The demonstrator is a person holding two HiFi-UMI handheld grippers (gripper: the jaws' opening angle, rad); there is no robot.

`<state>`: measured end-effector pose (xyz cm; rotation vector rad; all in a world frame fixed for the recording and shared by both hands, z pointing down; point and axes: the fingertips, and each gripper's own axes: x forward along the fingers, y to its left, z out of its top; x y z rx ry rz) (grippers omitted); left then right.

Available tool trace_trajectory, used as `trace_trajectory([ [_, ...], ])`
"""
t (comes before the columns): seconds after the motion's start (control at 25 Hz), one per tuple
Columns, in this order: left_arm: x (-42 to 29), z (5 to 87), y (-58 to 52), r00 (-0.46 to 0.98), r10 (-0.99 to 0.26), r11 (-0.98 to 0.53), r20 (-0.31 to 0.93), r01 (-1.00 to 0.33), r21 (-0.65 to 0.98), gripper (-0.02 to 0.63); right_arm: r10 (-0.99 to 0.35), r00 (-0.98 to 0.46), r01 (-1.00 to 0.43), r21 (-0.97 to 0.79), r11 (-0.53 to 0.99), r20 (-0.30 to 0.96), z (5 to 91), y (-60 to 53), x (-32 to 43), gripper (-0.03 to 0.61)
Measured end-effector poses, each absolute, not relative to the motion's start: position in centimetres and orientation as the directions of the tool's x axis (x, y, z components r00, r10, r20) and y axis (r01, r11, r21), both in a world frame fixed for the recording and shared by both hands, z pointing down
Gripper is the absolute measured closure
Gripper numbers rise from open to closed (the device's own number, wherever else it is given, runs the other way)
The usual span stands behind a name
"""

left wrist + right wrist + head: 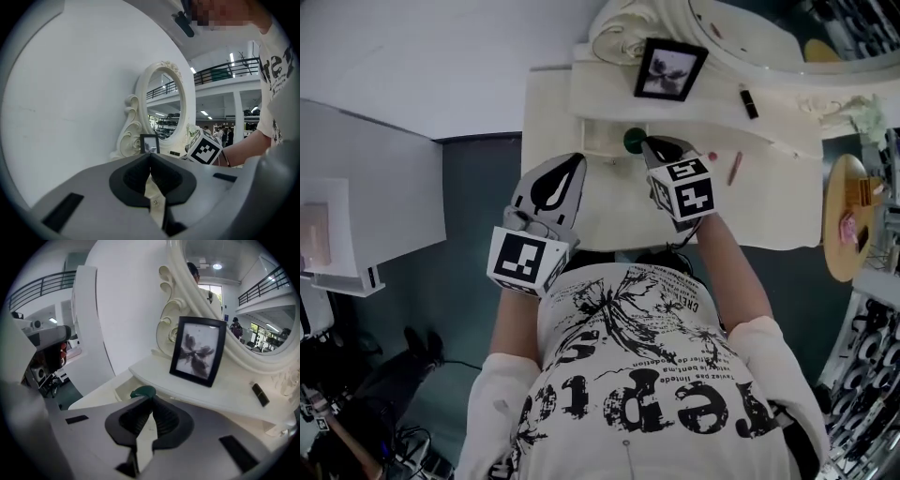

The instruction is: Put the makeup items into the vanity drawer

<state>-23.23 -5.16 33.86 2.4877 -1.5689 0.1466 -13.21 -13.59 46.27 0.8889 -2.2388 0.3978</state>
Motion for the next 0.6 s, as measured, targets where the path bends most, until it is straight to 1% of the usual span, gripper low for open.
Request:
trace_trajectory([
  [0.28, -26.8, 34.5, -4.8, 0.353, -0.915, -0.335, 0.198, -0.935, 0.119, 0.600, -0.437, -0.541, -0.660, -0.041, 0.750, 0.718, 48.2, -14.6, -17.4, 0.540],
  [0.36, -27.3, 34.6, -4.8, 0.337, -0.921, -0.319, 0.197, -0.940, 0.119, 0.600, -0.402, -0.549, -0.648, -0.069, 0.759, 0.732, 48.7, -14.3, -18.1, 0.532],
  [0.4, -27.5, 34.6, -4.9, 0.333, -0.922, -0.314, 0.197, -0.942, 0.119, 0.600, -0.388, -0.556, -0.645, -0.087, 0.759, 0.735, 48.9, -14.1, -18.4, 0.517],
  [0.44, -27.5, 34.7, -5.0, 0.331, -0.923, -0.313, 0.195, -0.942, 0.119, 0.600, -0.379, -0.565, -0.644, -0.104, 0.758, 0.733, 49.0, -14.1, -18.6, 0.487],
  [0.48, -27.4, 34.7, -5.2, 0.333, -0.923, -0.315, 0.194, -0.942, 0.120, 0.600, -0.376, -0.572, -0.644, -0.117, 0.756, 0.729, 49.0, -14.2, -18.8, 0.386],
  [0.52, -27.3, 34.7, -5.4, 0.337, -0.922, -0.318, 0.192, -0.940, 0.121, 0.600, -0.378, -0.574, -0.648, -0.120, 0.753, 0.726, 49.0, -14.3, -18.7, 0.308],
  [0.6, -26.8, 34.6, -5.9, 0.348, -0.918, -0.330, 0.188, -0.936, 0.123, 0.600, -0.400, -0.563, -0.662, -0.106, 0.742, 0.723, 48.7, -14.7, -18.2, 0.298],
])
